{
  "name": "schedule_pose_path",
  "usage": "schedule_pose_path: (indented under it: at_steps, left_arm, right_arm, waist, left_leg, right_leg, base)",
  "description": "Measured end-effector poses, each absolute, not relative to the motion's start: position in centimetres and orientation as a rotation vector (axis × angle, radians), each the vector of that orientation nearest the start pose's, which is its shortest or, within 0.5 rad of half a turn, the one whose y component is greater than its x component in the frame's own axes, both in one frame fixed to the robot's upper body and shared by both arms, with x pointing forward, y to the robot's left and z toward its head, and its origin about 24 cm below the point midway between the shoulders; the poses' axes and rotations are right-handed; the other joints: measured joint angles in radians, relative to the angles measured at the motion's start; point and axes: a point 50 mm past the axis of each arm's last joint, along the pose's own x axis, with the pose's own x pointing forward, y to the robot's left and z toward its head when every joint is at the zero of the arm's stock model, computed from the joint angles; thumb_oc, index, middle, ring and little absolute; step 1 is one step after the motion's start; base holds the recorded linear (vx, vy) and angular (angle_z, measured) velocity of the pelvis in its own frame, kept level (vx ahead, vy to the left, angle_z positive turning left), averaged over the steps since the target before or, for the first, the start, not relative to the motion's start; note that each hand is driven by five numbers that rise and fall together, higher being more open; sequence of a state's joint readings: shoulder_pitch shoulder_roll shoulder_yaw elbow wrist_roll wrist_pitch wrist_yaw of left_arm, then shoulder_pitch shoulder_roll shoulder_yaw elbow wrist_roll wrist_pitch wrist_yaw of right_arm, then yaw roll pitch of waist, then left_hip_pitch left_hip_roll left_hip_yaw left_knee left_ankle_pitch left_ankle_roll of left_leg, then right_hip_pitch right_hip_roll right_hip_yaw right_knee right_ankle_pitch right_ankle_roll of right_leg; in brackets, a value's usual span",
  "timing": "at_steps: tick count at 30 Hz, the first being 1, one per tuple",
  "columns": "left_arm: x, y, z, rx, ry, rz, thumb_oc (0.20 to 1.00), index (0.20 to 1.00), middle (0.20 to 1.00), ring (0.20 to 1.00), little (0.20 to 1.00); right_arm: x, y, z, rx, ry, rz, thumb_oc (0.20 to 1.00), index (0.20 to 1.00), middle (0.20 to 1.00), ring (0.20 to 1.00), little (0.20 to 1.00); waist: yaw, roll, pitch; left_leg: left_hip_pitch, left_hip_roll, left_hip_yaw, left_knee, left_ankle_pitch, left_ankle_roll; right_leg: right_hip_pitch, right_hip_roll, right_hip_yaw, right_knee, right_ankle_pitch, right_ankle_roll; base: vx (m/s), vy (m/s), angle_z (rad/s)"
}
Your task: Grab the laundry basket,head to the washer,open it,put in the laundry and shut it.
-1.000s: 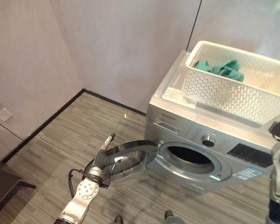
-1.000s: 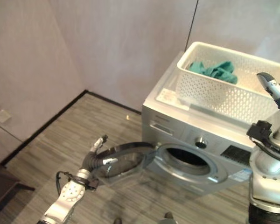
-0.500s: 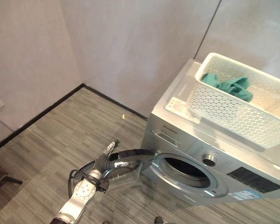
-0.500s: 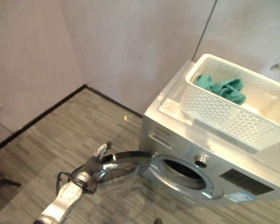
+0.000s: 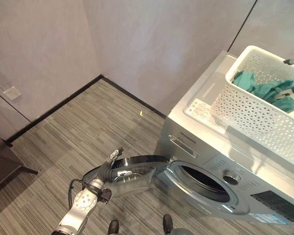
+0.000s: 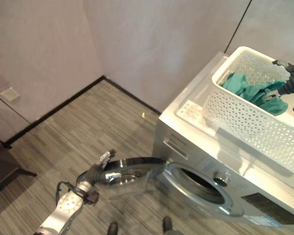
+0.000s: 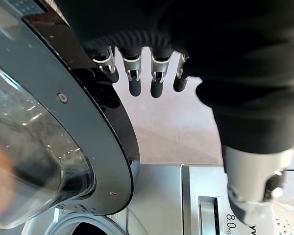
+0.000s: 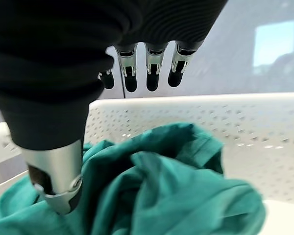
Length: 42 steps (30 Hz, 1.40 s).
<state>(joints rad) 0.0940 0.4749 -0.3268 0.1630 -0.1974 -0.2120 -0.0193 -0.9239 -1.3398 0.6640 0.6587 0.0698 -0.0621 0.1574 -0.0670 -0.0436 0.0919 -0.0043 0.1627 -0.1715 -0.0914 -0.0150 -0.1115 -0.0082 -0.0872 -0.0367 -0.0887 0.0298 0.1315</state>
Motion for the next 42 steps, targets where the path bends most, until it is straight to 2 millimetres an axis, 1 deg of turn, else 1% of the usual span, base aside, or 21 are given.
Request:
schedule_pose_path:
  at_steps: [3, 7, 9, 11, 12, 13, 15, 16, 17, 20, 23, 24, 25, 26, 30, 31, 33, 35, 39, 42]
  left_arm:
    - [21.5, 18.1, 0.0, 0.252, 0.124, -0.294, 1.0, 1.0, 1.0, 1.0, 1.0]
    - [21.3, 18.0, 0.1, 0.248, 0.121, -0.305, 1.0, 1.0, 1.0, 1.0, 1.0]
    - [20.8, 18.5, 0.4, 0.254, 0.117, -0.317, 1.0, 1.0, 1.0, 1.0, 1.0]
    - [20.3, 19.0, 0.2, 0.228, 0.133, -0.306, 1.0, 1.0, 1.0, 1.0, 1.0]
    - [19.8, 19.4, 0.4, 0.183, 0.128, -0.284, 1.0, 1.0, 1.0, 1.0, 1.0]
    - [19.8, 19.8, 0.5, 0.168, 0.126, -0.267, 1.0, 1.0, 1.0, 1.0, 1.0]
    - [19.6, 20.2, 0.2, 0.122, 0.158, -0.242, 1.0, 1.0, 1.0, 1.0, 1.0]
    - [19.6, 20.3, 0.2, 0.119, 0.162, -0.242, 1.0, 1.0, 1.0, 1.0, 1.0]
    - [19.4, 20.2, -0.1, 0.102, 0.183, -0.245, 1.0, 1.0, 1.0, 1.0, 1.0]
    - [19.1, 19.7, -0.5, 0.082, 0.208, -0.286, 1.0, 1.0, 1.0, 1.0, 1.0]
    - [19.2, 19.5, -0.5, 0.08, 0.21, -0.298, 1.0, 1.0, 1.0, 1.0, 1.0]
    - [19.5, 19.4, -0.3, 0.082, 0.2, -0.301, 1.0, 1.0, 1.0, 1.0, 1.0]
    - [19.9, 19.2, -0.1, 0.085, 0.188, -0.307, 1.0, 1.0, 1.0, 1.0, 1.0]
    - [20.2, 19.2, 0.1, 0.087, 0.177, -0.309, 1.0, 1.0, 1.0, 1.0, 1.0]
    - [21.7, 18.7, 1.2, 0.1, 0.125, -0.322, 1.0, 1.0, 1.0, 1.0, 1.0]
    - [21.8, 18.6, 1.3, 0.101, 0.121, -0.322, 1.0, 1.0, 1.0, 1.0, 1.0]
    - [22.0, 18.5, 1.3, 0.096, 0.116, -0.321, 1.0, 1.0, 1.0, 1.0, 1.0]
    - [22.2, 18.4, 1.5, 0.093, 0.104, -0.312, 1.0, 1.0, 1.0, 1.0, 1.0]
    - [22.1, 18.6, 1.2, 0.088, 0.121, -0.282, 1.0, 1.0, 1.0, 1.0, 1.0]
    - [21.9, 18.8, 1.0, 0.088, 0.14, -0.274, 1.0, 1.0, 1.0, 1.0, 1.0]
  right_arm:
    - [32.3, -36.7, 25.8, -1.347, 0.156, -0.116, 1.0, 1.0, 1.0, 1.0, 1.0]
    - [32.6, -36.3, 24.9, -1.388, 0.218, -0.04, 1.0, 1.0, 1.0, 1.0, 1.0]
    - [32.6, -36.5, 24.9, -1.43, 0.276, -0.018, 1.0, 1.0, 1.0, 1.0, 1.0]
    - [32.6, -36.7, 24.8, -1.455, 0.319, -0.004, 1.0, 1.0, 1.0, 1.0, 1.0]
    - [31.5, -37.6, 25.1, -1.536, 0.389, 0.022, 1.0, 1.0, 1.0, 1.0, 1.0]
    - [31.1, -38.2, 25.1, -1.548, 0.425, 0.021, 1.0, 1.0, 1.0, 1.0, 1.0]
    - [30.6, -39.6, 24.3, -1.549, 0.517, 0.008, 1.0, 1.0, 1.0, 1.0, 1.0]
    - [30.6, -40.0, 24.5, -1.546, 0.521, -0.017, 1.0, 1.0, 1.0, 1.0, 1.0]
    - [30.2, -40.8, 26.2, -1.543, 0.511, -0.092, 1.0, 1.0, 1.0, 1.0, 1.0]
    - [29.5, -42.1, 26.1, -1.529, 0.577, -0.134, 1.0, 1.0, 1.0, 1.0, 1.0]
    - [29.0, -42.7, 25.8, -1.49, 0.583, -0.148, 1.0, 1.0, 1.0, 1.0, 1.0]
    - [29.0, -42.7, 25.3, -1.47, 0.583, -0.143, 1.0, 1.0, 1.0, 1.0, 1.0]
    - [28.8, -42.9, 25.5, -1.446, 0.573, -0.159, 0.438, 0.438, 0.438, 0.438, 0.438]
    - [28.7, -42.9, 25.6, -1.442, 0.571, -0.163, 0.2, 0.2, 0.2, 0.2, 0.2]
    - [29.0, -42.8, 26.1, -1.336, 0.482, -0.225, 0.2, 0.2, 0.2, 0.2, 0.2]
    - [29.1, -42.7, 26.0, -1.326, 0.476, -0.228, 0.2, 0.2, 0.2, 0.2, 0.2]
    - [29.1, -43.5, 25.1, -1.208, 0.46, -0.295, 0.2, 0.2, 0.2, 0.2, 0.2]
    - [28.8, -44.2, 24.6, -1.15, 0.464, -0.348, 0.2, 0.2, 0.2, 0.2, 0.2]
    - [29.4, -43.8, 24.8, -1.063, 0.36, -0.411, 0.2, 0.2, 0.2, 0.2, 0.2]
    - [30.2, -42.6, 24.9, -1.02, 0.265, -0.402, 0.2, 0.2, 0.2, 0.2, 0.2]
  waist:
    - [0.001, -0.012, -0.011]
    - [0.002, -0.014, -0.019]
    - [0.006, -0.017, -0.02]
    - [0.026, -0.013, -0.018]
    - [0.041, -0.007, -0.013]
    - [0.048, -0.006, -0.007]
    - [0.058, 0.011, 0.012]
    - [0.058, 0.016, 0.017]
    - [0.056, 0.033, 0.032]
    - [0.061, 0.029, 0.051]
    - [0.061, 0.02, 0.056]
    - [0.061, 0.019, 0.056]
    - [0.063, 0.013, 0.055]
    - [0.063, 0.011, 0.054]
    - [0.055, 0.011, 0.055]
    - [0.054, 0.011, 0.055]
    - [0.055, 0.01, 0.054]
    - [0.055, 0.007, 0.052]
    - [0.055, 0.006, 0.052]
    - [0.053, 0.008, 0.05]
  left_leg:
    - [-0.035, 0.001, -0.006, 0.0, 0.001, -0.002]
    - [-0.067, 0.001, -0.011, 0.0, 0.005, -0.009]
    - [-0.095, 0.008, -0.011, 0.0, 0.013, -0.021]
    - [-0.107, 0.025, -0.01, 0.0, 0.018, -0.03]
    - [-0.148, 0.035, -0.013, 0.001, 0.027, -0.042]
    - [-0.166, 0.038, -0.014, 0.001, 0.033, -0.045]
    - [-0.217, 0.04, -0.025, 0.005, 0.048, -0.05]
    - [-0.228, 0.04, -0.033, 0.003, 0.051, -0.051]
    - [-0.245, 0.039, -0.042, 0.001, 0.058, -0.052]
    - [-0.262, 0.046, -0.044, 0.002, 0.065, -0.057]
    - [-0.281, 0.047, -0.046, 0.002, 0.068, -0.061]
    - [-0.287, 0.047, -0.045, 0.003, 0.069, -0.061]
    - [-0.298, 0.047, -0.046, 0.003, 0.069, -0.062]
    - [-0.303, 0.047, -0.046, 0.003, 0.069, -0.063]
    - [-0.292, 0.048, -0.041, 0.001, 0.069, -0.063]
    - [-0.287, 0.049, -0.041, 0.001, 0.07, -0.063]
    - [-0.258, 0.048, -0.04, 0.001, 0.069, -0.062]
    - [-0.241, 0.048, -0.04, 0.0, 0.068, -0.063]
    - [-0.229, 0.047, -0.04, 0.0, 0.068, -0.062]
    - [-0.2, 0.047, -0.039, 0.0, 0.064, -0.057]
  right_leg:
    - [-0.034, 0.0, 0.0, 0.0, 0.002, -0.003]
    - [-0.063, 0.001, -0.002, 0.0, 0.006, -0.007]
    - [-0.092, 0.013, 0.0, -0.003, 0.013, -0.015]
    - [-0.105, 0.032, 0.001, -0.001, 0.018, -0.02]
    - [-0.144, 0.04, -0.002, -0.002, 0.02, -0.025]
    - [-0.162, 0.044, -0.003, -0.001, 0.027, -0.03]
    - [-0.201, 0.048, -0.013, 0.0, 0.037, -0.034]
    - [-0.209, 0.047, -0.021, 0.0, 0.04, -0.034]
    - [-0.22, 0.046, -0.03, 0.0, 0.043, -0.033]
    - [-0.231, 0.052, -0.038, 0.0, 0.041, -0.035]
    - [-0.247, 0.053, -0.049, 0.0, 0.043, -0.036]
    - [-0.253, 0.055, -0.05, 0.0, 0.042, -0.035]
    - [-0.262, 0.051, -0.052, 0.0, 0.044, -0.036]
    - [-0.267, 0.052, -0.051, 0.0, 0.045, -0.036]
    - [-0.259, 0.05, -0.049, 0.0, 0.05, -0.039]
    - [-0.254, 0.05, -0.049, 0.0, 0.05, -0.039]
    - [-0.22, 0.05, -0.053, 0.0, 0.049, -0.039]
    - [-0.201, 0.05, -0.056, 0.0, 0.043, -0.039]
    - [-0.19, 0.049, -0.055, 0.0, 0.045, -0.04]
    - [-0.162, 0.048, -0.054, 0.0, 0.044, -0.04]
  base:
    - [-0.01, -0.015, 0.04]
    - [0.0, -0.042, 0.03]
    - [0.0, -0.073, -0.06]
    - [-0.07, -0.143, -0.04]
    - [-0.1, -0.146, 0.0]
    - [-0.08, -0.156, 0.07]
    - [-0.05, -0.128, 0.15]
    - [-0.04, -0.098, 0.21]
    - [-0.02, -0.085, 0.14]
    - [-0.02, -0.066, 0.11]
    - [-0.01, -0.039, 0.05]
    - [0.0, -0.034, 0.03]
    - [0.0, 0.0, 0.0]
    - [0.0, 0.0, 0.0]
    - [0.03, 0.022, -0.02]
    - [0.05, 0.026, 0.02]
    - [0.06, 0.023, 0.06]
    - [0.08, 0.029, 0.08]
    - [0.05, 0.035, 0.0]
    - [0.05, 0.054, -0.01]
